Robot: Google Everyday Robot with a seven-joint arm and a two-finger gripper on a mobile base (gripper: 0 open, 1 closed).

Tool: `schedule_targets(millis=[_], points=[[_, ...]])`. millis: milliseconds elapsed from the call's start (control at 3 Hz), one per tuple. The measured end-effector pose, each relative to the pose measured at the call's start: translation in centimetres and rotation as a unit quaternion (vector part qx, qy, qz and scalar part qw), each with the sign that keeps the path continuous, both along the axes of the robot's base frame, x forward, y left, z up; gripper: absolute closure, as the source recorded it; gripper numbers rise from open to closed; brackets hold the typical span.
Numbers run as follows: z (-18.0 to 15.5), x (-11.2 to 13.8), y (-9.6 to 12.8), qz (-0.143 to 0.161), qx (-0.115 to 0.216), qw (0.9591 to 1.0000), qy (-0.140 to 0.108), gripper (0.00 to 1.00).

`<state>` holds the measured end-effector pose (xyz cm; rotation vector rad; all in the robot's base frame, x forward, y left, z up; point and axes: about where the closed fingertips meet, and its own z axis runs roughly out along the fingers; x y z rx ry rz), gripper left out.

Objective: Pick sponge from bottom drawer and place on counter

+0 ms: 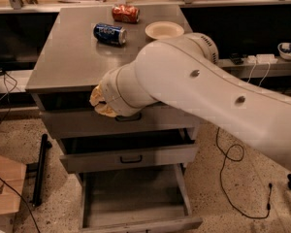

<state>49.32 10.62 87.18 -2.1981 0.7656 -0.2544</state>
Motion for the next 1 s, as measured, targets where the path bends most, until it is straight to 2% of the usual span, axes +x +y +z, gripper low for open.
schedule_targets(millis=[333, 667, 1000], points=[[0.0, 0.0, 0.0, 0.000, 0.000, 1.0000, 0.000, 1.00], [0.3, 0.9, -0.4, -0.006, -0.023, 0.9996, -0.013, 1.00], [2.1, 3.7, -1.3, -0.001, -0.046, 0.9983, -0.035, 1.00]])
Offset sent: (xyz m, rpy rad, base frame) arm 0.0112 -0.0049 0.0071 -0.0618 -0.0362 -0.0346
